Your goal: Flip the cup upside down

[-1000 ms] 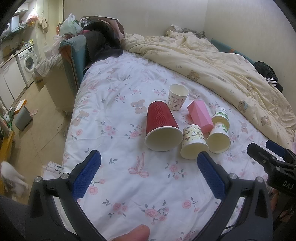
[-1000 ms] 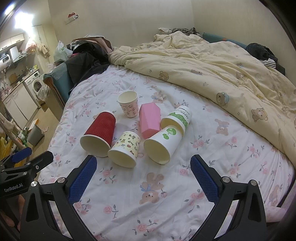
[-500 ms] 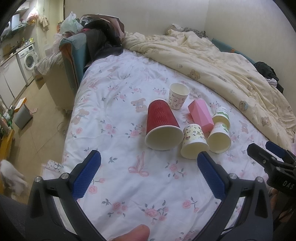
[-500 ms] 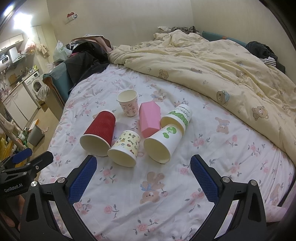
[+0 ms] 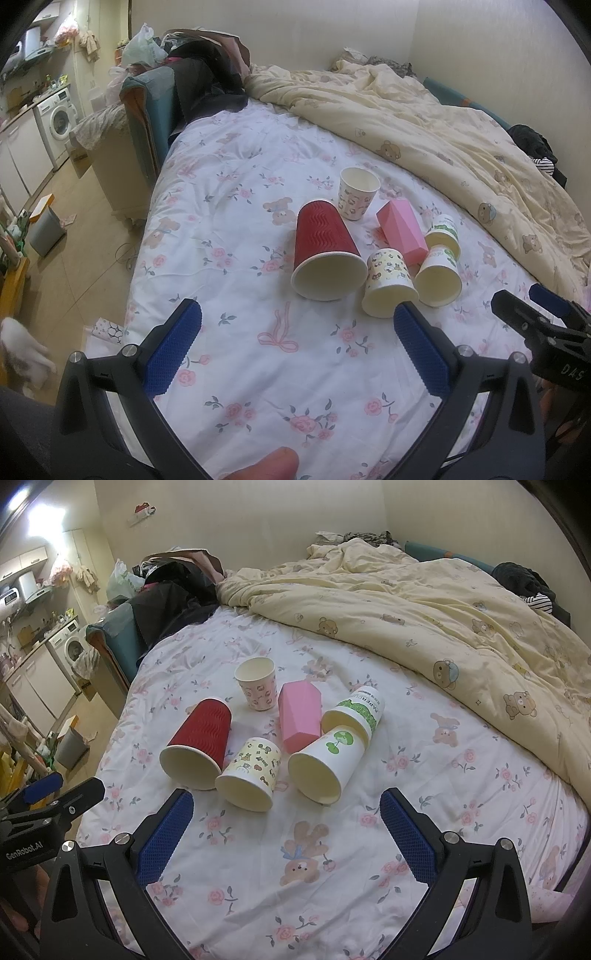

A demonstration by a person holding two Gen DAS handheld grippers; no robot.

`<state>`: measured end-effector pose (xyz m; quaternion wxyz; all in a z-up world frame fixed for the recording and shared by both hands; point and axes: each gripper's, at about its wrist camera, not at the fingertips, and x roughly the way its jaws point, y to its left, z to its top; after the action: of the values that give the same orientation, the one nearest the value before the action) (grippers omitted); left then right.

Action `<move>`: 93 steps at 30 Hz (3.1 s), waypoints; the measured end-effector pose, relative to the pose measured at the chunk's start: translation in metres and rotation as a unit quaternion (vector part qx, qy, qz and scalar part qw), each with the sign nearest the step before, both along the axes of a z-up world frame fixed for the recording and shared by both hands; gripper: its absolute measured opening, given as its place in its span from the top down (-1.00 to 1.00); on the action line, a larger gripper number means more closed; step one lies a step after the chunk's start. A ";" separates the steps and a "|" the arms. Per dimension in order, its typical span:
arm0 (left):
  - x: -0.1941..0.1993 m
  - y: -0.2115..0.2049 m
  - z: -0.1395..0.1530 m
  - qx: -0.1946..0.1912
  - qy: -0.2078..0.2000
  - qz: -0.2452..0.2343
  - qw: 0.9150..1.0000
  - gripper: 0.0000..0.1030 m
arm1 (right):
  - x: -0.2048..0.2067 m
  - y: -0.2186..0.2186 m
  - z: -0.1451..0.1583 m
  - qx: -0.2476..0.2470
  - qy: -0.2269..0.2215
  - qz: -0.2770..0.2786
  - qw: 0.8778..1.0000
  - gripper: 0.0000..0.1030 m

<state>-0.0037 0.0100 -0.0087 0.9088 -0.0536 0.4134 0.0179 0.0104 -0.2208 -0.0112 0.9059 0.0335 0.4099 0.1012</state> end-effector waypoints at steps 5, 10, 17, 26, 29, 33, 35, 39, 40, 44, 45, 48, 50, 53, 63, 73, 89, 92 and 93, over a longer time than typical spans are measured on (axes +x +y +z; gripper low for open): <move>-0.001 0.002 0.000 0.001 0.001 0.001 1.000 -0.99 | 0.000 0.000 -0.002 0.002 0.002 0.000 1.000 -1.00; -0.001 0.003 0.000 0.002 0.001 0.000 1.000 -0.99 | 0.000 0.002 -0.006 0.005 0.006 0.003 1.000 -1.00; 0.004 0.003 0.009 -0.007 0.008 -0.002 1.000 -0.99 | 0.004 0.001 -0.005 0.008 0.015 0.003 1.000 -1.00; 0.042 0.005 0.023 0.000 0.028 0.000 1.000 -0.99 | 0.037 -0.008 0.011 0.042 0.053 0.004 0.998 -1.00; 0.058 0.006 0.027 0.004 0.031 0.001 1.000 -0.99 | 0.055 -0.008 0.013 0.050 0.075 0.014 0.996 -1.00; 0.080 0.008 0.022 0.006 0.052 0.003 0.999 -0.99 | 0.081 -0.006 0.013 0.063 0.102 0.029 0.992 -1.00; 0.091 0.010 0.016 0.009 0.065 0.007 0.998 -0.99 | 0.097 -0.002 0.010 0.066 0.119 0.042 0.990 -1.00; 0.107 0.019 0.003 0.008 0.085 0.018 0.996 -0.99 | 0.124 0.003 0.002 0.064 0.141 0.059 0.986 -1.00; 0.110 0.022 0.000 0.005 0.090 0.022 0.996 -0.99 | 0.131 0.004 -0.001 0.067 0.150 0.064 0.984 -1.00; 0.121 0.030 -0.015 -0.005 0.107 0.028 0.994 -0.99 | 0.169 0.008 -0.011 0.076 0.196 0.087 0.974 -0.98; 0.123 0.032 -0.018 -0.008 0.112 0.030 0.993 -0.99 | 0.180 0.009 -0.013 0.076 0.207 0.094 0.971 -0.98; 0.132 0.037 -0.031 -0.036 0.139 0.035 0.989 -0.99 | 0.207 0.012 -0.022 0.069 0.231 0.102 0.965 -0.73; 0.135 0.040 -0.037 -0.044 0.148 0.037 0.987 -0.99 | 0.227 0.015 -0.034 0.065 0.258 0.103 0.958 -0.70; 0.138 0.040 -0.045 -0.039 0.163 0.038 0.985 -0.99 | 0.248 0.022 -0.058 0.039 0.299 0.106 0.947 -0.57; 0.138 0.036 -0.043 -0.047 0.164 0.028 0.985 -0.99 | 0.269 0.032 -0.120 -0.030 0.349 0.083 0.933 -0.38; 0.135 0.033 -0.037 -0.044 0.153 0.022 0.987 -0.99 | 0.266 0.032 -0.125 -0.054 0.326 0.070 0.941 -0.24; 0.110 0.022 -0.021 -0.019 0.114 0.004 0.993 -0.99 | 0.213 0.007 -0.044 0.029 0.259 0.046 0.964 -0.24; 0.101 0.022 -0.019 -0.020 0.114 0.004 0.993 -0.99 | 0.196 0.008 -0.029 0.041 0.245 0.048 0.967 -0.23; 0.098 0.022 -0.018 -0.020 0.113 0.002 0.993 -0.99 | 0.192 0.010 -0.026 0.045 0.242 0.048 0.968 -0.23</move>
<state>0.0942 0.0321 -0.0269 0.8552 -0.0701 0.5133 0.0179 0.2020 -0.2103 -0.0374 0.7712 0.0780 0.6133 0.1516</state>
